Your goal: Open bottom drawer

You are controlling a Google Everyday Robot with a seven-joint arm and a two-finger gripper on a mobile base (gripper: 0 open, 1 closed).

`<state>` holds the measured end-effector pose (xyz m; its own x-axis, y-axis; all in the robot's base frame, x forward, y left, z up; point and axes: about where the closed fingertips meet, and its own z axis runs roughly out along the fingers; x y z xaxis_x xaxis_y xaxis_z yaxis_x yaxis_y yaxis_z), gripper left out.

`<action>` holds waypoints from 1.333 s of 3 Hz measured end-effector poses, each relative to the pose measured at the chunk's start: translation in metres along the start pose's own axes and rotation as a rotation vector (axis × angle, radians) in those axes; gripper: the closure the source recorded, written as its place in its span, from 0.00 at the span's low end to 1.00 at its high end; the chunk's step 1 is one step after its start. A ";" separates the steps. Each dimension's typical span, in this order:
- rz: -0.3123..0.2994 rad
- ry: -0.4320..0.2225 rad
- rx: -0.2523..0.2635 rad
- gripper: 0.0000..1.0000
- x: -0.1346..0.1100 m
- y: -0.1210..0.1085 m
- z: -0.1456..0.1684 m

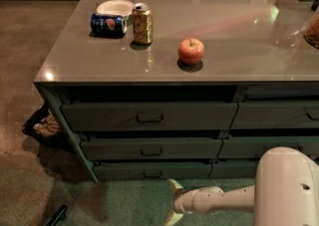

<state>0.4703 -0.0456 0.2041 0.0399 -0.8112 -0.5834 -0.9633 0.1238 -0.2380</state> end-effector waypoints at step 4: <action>-0.270 0.049 0.227 0.00 -0.006 -0.110 0.018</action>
Offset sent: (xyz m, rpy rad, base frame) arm 0.0233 0.0109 -0.0002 -0.0226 -0.0339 0.0383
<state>0.5812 -0.0437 0.2201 0.2670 -0.8578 -0.4393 -0.8360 0.0206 -0.5484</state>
